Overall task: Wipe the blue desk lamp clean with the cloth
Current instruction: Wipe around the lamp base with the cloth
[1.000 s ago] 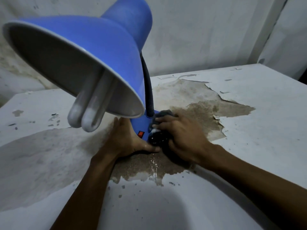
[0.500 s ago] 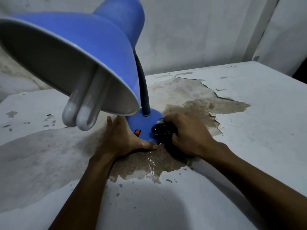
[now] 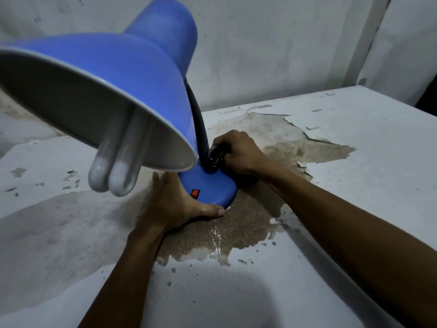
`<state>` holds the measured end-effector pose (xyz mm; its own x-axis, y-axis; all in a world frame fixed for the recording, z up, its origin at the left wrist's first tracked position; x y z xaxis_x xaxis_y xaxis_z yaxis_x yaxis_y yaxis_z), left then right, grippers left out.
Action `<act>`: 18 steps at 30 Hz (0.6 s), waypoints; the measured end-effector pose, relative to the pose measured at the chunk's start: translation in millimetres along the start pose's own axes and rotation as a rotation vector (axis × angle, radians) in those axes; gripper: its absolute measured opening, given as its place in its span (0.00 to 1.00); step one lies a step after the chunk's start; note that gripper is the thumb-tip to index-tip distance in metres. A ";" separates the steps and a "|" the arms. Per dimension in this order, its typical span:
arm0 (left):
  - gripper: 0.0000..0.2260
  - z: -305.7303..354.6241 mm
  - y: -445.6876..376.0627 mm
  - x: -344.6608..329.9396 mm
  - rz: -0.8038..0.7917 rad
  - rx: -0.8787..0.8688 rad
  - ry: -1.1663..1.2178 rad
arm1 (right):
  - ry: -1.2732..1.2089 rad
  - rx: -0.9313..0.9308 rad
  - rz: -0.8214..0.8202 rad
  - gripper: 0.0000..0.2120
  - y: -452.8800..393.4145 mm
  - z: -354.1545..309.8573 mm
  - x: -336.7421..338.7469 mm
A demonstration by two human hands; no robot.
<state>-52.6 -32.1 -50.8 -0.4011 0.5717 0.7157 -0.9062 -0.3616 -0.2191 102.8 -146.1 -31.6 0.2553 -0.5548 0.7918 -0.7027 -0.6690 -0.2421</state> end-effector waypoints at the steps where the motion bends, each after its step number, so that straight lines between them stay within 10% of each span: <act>1: 0.51 1.0 0.5 0.3 0.006 -0.004 0.008 | 0.044 0.016 0.011 0.16 7.5 1.8 1.1; 10: 0.41 4.5 4.3 -6.0 0.100 -0.040 0.084 | 0.167 -0.022 0.151 0.08 105.4 -33.3 2.3; 14: 0.55 8.7 12.0 -10.1 0.164 0.174 -0.006 | -0.106 -0.120 0.046 0.11 108.2 -29.4 15.3; 18: 0.58 12.3 18.7 -1.0 0.060 0.162 -0.170 | -0.374 -0.373 0.308 0.09 74.8 -5.3 28.9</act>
<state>-67.5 -48.5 -47.5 -0.4134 0.4183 0.8088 -0.8427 -0.5123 -0.1657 54.1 -209.6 -24.0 0.1721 -0.8766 0.4494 -0.9491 -0.2697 -0.1627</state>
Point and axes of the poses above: each hand's wrist, its own y-axis away from the middle knuckle, its own x-axis out of the back of the hand, z = x × y, the point moved 1 cm from there along -y, towards the middle knuckle, and after that the axes turned 1 degree about z, right-handed, at the moved point
